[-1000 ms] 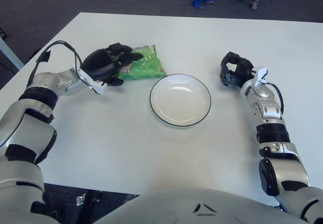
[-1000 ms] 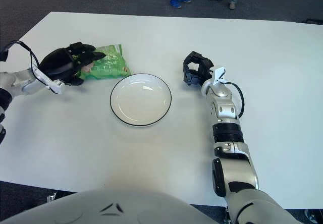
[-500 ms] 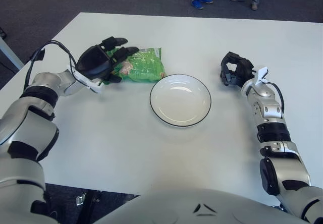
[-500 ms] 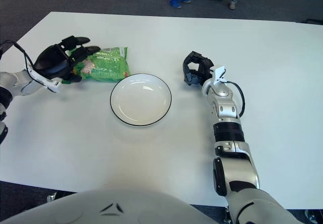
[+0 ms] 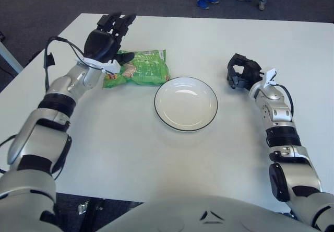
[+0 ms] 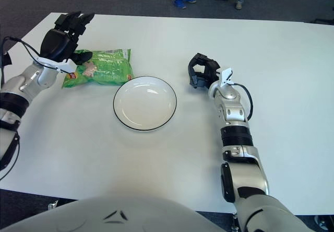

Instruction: Put the snack into the plate.

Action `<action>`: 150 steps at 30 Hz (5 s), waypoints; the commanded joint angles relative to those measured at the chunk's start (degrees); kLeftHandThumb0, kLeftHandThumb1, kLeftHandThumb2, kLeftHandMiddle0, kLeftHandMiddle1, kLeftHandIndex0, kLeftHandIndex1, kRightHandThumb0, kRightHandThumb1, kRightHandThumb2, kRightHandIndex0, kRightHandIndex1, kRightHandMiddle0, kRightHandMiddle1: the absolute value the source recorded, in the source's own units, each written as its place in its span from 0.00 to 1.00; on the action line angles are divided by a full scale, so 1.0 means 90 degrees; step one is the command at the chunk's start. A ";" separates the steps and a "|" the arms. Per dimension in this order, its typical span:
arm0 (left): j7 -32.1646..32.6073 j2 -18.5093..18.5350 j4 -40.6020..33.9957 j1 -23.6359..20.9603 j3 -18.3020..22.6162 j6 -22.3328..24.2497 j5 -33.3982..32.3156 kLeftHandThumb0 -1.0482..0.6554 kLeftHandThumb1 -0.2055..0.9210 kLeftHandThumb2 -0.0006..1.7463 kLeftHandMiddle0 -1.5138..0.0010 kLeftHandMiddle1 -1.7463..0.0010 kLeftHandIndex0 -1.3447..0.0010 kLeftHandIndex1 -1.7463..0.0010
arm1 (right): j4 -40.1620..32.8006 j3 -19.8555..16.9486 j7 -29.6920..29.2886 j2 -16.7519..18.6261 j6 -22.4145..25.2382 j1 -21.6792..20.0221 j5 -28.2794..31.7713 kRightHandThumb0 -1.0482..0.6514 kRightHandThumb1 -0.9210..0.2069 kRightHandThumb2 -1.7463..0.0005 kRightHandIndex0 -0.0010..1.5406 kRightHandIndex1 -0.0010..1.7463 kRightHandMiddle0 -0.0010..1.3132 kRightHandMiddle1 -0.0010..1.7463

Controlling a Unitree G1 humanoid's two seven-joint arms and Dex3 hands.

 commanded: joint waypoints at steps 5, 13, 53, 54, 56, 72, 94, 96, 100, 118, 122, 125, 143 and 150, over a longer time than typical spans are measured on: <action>-0.0738 -0.0212 -0.1291 0.0138 0.0324 0.1387 0.0149 0.00 1.00 0.54 0.97 0.84 1.00 0.85 | 0.0403 0.0183 0.0067 -0.0003 0.0434 0.0382 -0.0184 0.35 0.44 0.32 0.83 1.00 0.41 1.00; -0.2589 -0.0507 -0.3513 0.0759 0.0499 0.3319 0.0053 0.00 1.00 0.53 1.00 0.88 1.00 0.88 | 0.0390 0.0216 0.0097 -0.0034 0.0432 0.0390 -0.0194 0.35 0.44 0.32 0.82 1.00 0.40 1.00; -0.6398 -0.0713 -0.5237 0.0984 0.0095 0.5347 -0.0154 0.00 1.00 0.38 1.00 1.00 1.00 1.00 | 0.0275 0.0264 0.0105 -0.0031 0.0609 0.0370 -0.0186 0.35 0.43 0.33 0.82 1.00 0.40 1.00; -0.6369 -0.0708 -0.5198 0.0969 0.0037 0.5390 0.0005 0.00 1.00 0.38 1.00 1.00 1.00 1.00 | 0.0274 0.0266 0.0115 -0.0036 0.0611 0.0372 -0.0182 0.35 0.43 0.33 0.82 1.00 0.40 1.00; -0.6324 -0.0712 -0.5119 0.0949 -0.0041 0.5445 0.0238 0.00 1.00 0.39 1.00 1.00 1.00 1.00 | 0.0275 0.0268 0.0128 -0.0041 0.0611 0.0372 -0.0177 0.35 0.43 0.33 0.82 1.00 0.40 1.00; -0.5361 -0.0866 -0.4045 0.0820 -0.0316 0.5052 0.1147 0.00 1.00 0.36 1.00 1.00 1.00 1.00 | 0.0241 0.0288 0.0227 -0.0108 0.0589 0.0409 -0.0163 0.35 0.43 0.33 0.82 1.00 0.40 1.00; -0.4950 -0.0988 -0.2886 0.0425 -0.0579 0.5026 0.1761 0.00 1.00 0.38 1.00 1.00 0.99 0.99 | 0.0285 0.0313 0.0351 -0.0156 0.0558 0.0398 -0.0152 0.36 0.41 0.35 0.82 1.00 0.38 1.00; -0.4919 -0.0995 -0.2766 0.0391 -0.0581 0.4992 0.1733 0.00 1.00 0.38 1.00 1.00 0.98 0.99 | 0.0273 0.0310 0.0378 -0.0167 0.0559 0.0404 -0.0143 0.36 0.41 0.35 0.82 1.00 0.38 1.00; -0.4895 -0.1009 -0.2586 0.0333 -0.0588 0.4939 0.1694 0.00 1.00 0.38 1.00 1.00 0.98 0.98 | 0.0283 0.0303 0.0396 -0.0169 0.0550 0.0404 -0.0136 0.36 0.41 0.34 0.82 1.00 0.39 1.00; -0.5562 -0.1141 -0.0249 -0.0434 -0.0555 0.3978 0.0543 0.00 1.00 0.41 1.00 1.00 1.00 0.81 | 0.0302 0.0305 0.0454 -0.0202 0.0560 0.0399 -0.0134 0.36 0.42 0.34 0.83 1.00 0.39 1.00; -0.5806 -0.1134 0.0203 -0.0623 -0.0579 0.3718 0.0293 0.00 1.00 0.43 0.99 1.00 1.00 0.79 | 0.0295 0.0315 0.0455 -0.0207 0.0550 0.0404 -0.0144 0.36 0.42 0.34 0.83 1.00 0.39 1.00; -0.6000 -0.1128 0.0521 -0.0747 -0.0619 0.3532 0.0168 0.00 1.00 0.45 0.97 0.99 1.00 0.79 | 0.0264 0.0315 0.0449 -0.0222 0.0575 0.0410 -0.0149 0.36 0.42 0.34 0.83 1.00 0.39 1.00; -0.5437 -0.1210 0.1068 -0.0696 -0.0454 0.2905 -0.0357 0.09 0.99 0.36 0.85 0.33 1.00 0.41 | 0.0236 0.0337 0.0474 -0.0233 0.0581 0.0425 -0.0139 0.36 0.42 0.34 0.82 1.00 0.39 1.00; -0.4668 -0.1232 0.1160 -0.0642 -0.0519 0.2703 -0.0243 0.30 0.77 0.47 0.67 0.05 0.80 0.05 | 0.0223 0.0329 0.0489 -0.0232 0.0671 0.0403 -0.0109 0.36 0.42 0.34 0.82 1.00 0.39 1.00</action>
